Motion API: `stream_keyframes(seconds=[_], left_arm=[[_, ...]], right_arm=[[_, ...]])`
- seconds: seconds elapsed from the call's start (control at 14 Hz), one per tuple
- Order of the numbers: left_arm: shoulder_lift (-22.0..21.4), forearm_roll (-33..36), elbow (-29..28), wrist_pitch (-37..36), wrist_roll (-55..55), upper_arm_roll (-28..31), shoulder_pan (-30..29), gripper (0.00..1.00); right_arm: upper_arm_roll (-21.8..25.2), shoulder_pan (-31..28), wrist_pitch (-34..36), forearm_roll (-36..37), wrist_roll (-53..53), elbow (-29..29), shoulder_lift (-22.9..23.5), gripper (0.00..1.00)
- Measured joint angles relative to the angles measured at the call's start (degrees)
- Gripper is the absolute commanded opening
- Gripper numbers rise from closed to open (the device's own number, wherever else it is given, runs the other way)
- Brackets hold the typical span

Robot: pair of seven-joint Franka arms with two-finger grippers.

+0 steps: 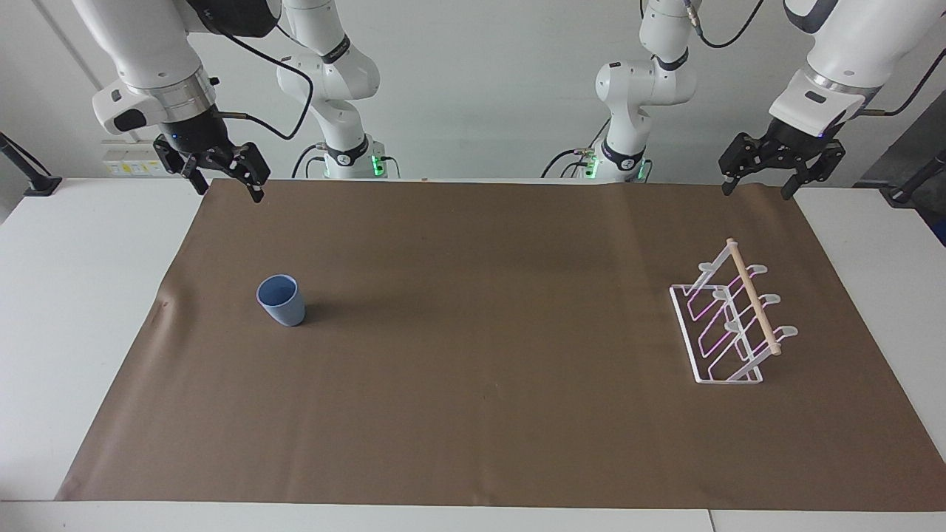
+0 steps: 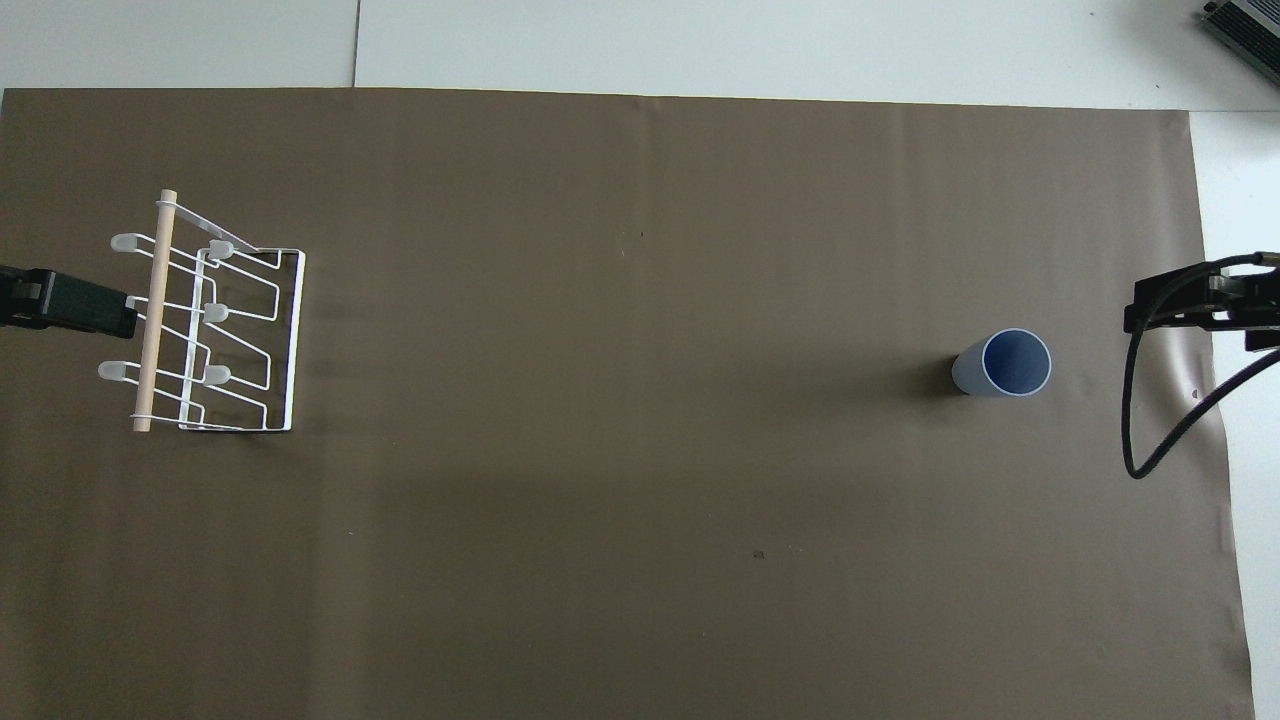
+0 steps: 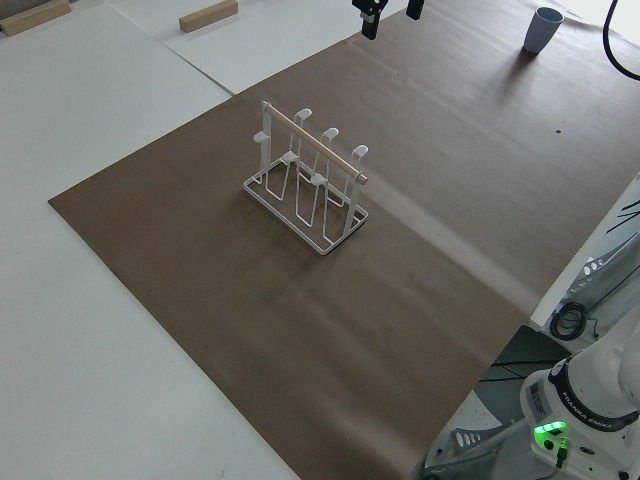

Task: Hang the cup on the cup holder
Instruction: 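Move the right gripper toward the light blue cup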

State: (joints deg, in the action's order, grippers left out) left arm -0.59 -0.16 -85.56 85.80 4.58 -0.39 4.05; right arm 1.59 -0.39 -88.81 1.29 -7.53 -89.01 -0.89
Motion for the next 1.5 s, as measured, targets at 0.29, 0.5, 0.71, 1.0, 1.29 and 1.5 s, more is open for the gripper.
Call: stream_keyframes(seconds=[0.29, 0.5, 0.71, 1.0, 1.29, 1.5], left_arm=[[0.0, 0.0, -0.08, 0.0, 0.0, 0.0, 0.0, 1.0], [0.0, 0.0, -0.1, 0.0, 0.0, 0.0, 0.0, 1.0], [0.0, 0.0, -0.11, 0.0, 0.0, 0.0, 0.0, 1.0], [0.0, 0.0, -0.12, 0.0, 0.01, 0.0, 0.0, 1.0], [0.0, 0.0, -0.12, 0.0, 0.01, -0.02, 0.0, 1.0], [0.0, 0.0, -0.12, 0.0, 0.01, -0.04, 0.01, 1.0]], right_arm=[[0.03, -0.1, 0.0, 0.0, 0.0, -0.07, 0.0, 1.0], [0.09, -0.25, 0.0, 0.0, 0.0, -0.21, -0.01, 1.0], [0.09, -0.25, 0.0, 0.0, 0.0, -0.42, -0.04, 1.0], [0.1, -0.25, 0.0, 0.0, 0.0, -0.82, -0.14, 1.0], [0.11, -0.27, -3.34, 0.0, 0.0, -3.37, -0.94, 1.0], [0.13, -0.32, -8.91, 0.0, 0.19, -9.91, -2.97, 1.0]])
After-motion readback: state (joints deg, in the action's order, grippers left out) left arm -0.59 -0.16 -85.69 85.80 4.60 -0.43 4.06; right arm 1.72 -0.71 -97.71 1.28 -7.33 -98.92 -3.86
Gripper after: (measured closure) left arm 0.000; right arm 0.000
